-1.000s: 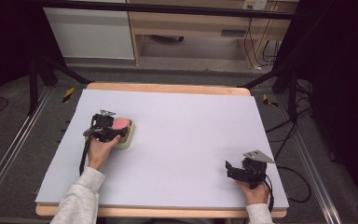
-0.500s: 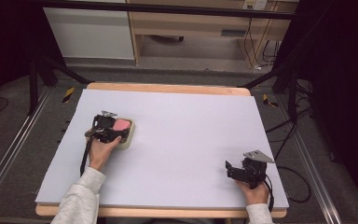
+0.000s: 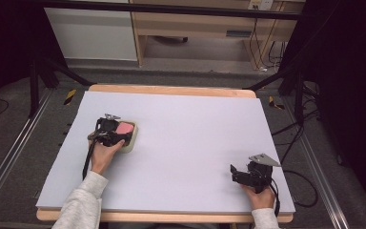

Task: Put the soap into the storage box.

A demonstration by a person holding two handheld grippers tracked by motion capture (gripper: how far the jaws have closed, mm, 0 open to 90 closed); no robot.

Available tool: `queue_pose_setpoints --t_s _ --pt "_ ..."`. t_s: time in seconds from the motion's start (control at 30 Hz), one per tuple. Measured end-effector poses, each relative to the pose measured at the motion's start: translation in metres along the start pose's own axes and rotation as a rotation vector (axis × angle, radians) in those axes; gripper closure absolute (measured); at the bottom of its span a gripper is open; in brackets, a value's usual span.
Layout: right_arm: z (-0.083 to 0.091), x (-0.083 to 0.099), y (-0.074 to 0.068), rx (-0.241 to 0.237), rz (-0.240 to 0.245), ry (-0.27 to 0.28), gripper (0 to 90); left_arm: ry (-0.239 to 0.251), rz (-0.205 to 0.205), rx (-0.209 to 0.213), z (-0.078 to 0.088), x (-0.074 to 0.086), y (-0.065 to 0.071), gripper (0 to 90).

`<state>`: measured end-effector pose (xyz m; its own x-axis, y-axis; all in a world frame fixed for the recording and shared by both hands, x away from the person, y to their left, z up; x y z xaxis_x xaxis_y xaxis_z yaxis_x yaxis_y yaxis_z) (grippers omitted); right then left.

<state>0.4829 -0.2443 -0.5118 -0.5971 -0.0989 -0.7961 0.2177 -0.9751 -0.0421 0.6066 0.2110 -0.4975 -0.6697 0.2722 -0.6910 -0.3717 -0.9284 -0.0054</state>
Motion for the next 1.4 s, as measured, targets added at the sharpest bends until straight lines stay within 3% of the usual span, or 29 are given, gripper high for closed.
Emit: queue_pose_setpoints --t_s 0.13,0.27,0.57,0.8,0.9,1.07,1.23,1.4 --pt "0.000 0.000 0.000 0.001 0.000 0.000 7.7 0.000 -0.004 0.000 0.002 0.000 0.001 36.5" --pt "0.001 0.000 0.000 0.001 0.001 0.000 7.7 0.059 0.016 0.020 0.013 -0.006 0.000 31.8" --pt "0.002 0.000 0.001 0.001 -0.009 0.005 7.7 0.083 0.015 0.035 0.027 -0.008 -0.001 31.1" --pt "0.001 -0.001 0.002 0.006 -0.011 0.010 7.7 0.139 0.022 0.074 0.043 -0.008 0.004 31.3" --pt "0.002 -0.001 0.003 0.009 -0.013 0.010 7.7 0.181 0.010 0.097 0.056 -0.003 0.007 30.8" --pt "0.002 -0.001 0.005 0.015 -0.020 0.013 7.7 0.205 0.000 0.108 0.067 0.012 0.005 29.5" --pt "0.003 -0.001 0.007 0.022 -0.021 0.015 7.7 0.223 -0.008 0.100 0.076 0.025 0.001 27.3" --pt "0.004 0.000 0.010 0.026 -0.028 0.014 7.7 0.213 0.009 0.082 0.083 0.048 -0.009 25.6"
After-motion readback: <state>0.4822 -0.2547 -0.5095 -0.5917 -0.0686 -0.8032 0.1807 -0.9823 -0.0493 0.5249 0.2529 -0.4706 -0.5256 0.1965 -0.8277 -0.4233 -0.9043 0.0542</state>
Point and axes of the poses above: each handheld gripper's, and its own axes: z roughly backward along the jaws, x roughly out of its underside, y roughly to its right, the point moved 6 cm from there along -z, roughly forward along the jaws, and after that the axes turned 3 degrees about -z, right-handed, at the moved point
